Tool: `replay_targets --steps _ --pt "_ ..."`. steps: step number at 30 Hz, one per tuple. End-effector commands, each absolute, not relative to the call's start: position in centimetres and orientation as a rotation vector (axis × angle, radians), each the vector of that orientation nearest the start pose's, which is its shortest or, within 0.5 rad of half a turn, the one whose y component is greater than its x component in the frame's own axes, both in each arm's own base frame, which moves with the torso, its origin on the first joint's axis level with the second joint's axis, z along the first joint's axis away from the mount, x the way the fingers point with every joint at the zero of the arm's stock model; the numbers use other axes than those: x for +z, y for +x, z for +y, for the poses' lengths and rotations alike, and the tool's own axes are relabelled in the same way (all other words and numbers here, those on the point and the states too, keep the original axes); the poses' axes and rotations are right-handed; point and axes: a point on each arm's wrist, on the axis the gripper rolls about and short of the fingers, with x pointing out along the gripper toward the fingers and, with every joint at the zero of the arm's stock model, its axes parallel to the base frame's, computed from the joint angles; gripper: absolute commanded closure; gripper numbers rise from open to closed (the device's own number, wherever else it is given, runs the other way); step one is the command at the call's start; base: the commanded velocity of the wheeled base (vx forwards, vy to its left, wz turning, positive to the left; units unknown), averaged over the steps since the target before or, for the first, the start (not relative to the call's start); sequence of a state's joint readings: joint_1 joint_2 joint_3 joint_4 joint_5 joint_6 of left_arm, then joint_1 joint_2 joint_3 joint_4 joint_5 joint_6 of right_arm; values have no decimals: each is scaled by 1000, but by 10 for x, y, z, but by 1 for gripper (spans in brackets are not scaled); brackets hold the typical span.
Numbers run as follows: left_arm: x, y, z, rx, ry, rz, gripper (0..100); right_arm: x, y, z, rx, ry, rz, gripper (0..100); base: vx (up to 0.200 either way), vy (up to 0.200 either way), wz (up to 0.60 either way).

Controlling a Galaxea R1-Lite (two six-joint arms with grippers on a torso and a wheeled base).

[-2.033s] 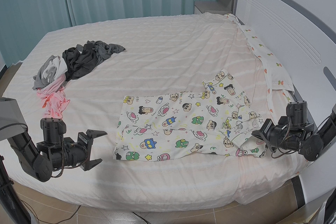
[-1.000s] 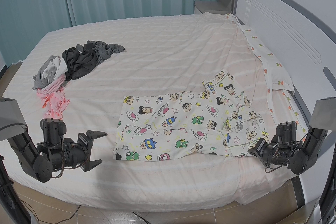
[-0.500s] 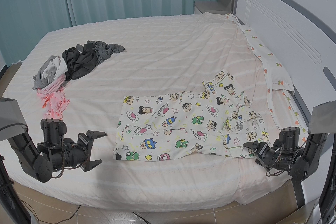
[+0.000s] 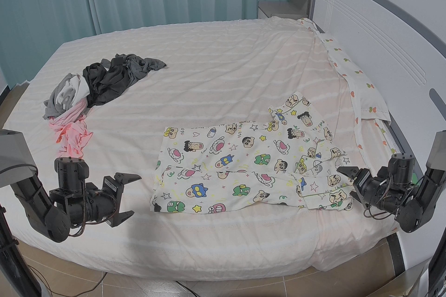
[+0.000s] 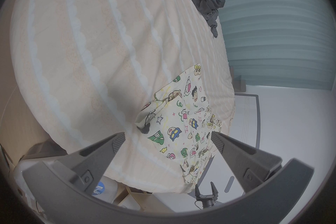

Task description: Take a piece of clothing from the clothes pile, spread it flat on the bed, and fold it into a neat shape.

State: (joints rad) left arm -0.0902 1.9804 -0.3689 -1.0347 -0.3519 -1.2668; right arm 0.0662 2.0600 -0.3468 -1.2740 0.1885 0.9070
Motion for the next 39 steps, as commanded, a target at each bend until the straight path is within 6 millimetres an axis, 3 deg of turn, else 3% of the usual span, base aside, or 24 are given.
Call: replay_targets --steps 1,8,17,21,28,32,36,37,39 --pt "43 266 -38 -27 -1276 793 0 47 287 25 62 920 483 0 200 0 0" --pt "43 256 -46 -123 -1258 727 0 49 284 25 142 1032 445 0 200 0 0" --pt "34 259 -47 -133 -1250 705 0 49 279 23 153 1017 433 0 200 0 0" --pt "29 255 -47 -127 -1165 704 0 49 278 23 153 1006 432 0 200 0 0" --pt "29 259 -53 -107 -1137 660 0 49 275 23 155 1006 435 0 0 0 0" --pt "36 271 -54 -168 -1084 588 0 51 272 24 165 991 423 0 0 0 0" --pt "32 308 -54 -217 -834 537 0 51 267 25 181 982 413 0 0 0 0" --pt "32 309 -54 -217 -825 536 0 51 267 25 181 982 412 0 0 0 0" --pt "37 337 -56 -199 -740 554 0 52 265 27 192 979 406 0 0 0 0"
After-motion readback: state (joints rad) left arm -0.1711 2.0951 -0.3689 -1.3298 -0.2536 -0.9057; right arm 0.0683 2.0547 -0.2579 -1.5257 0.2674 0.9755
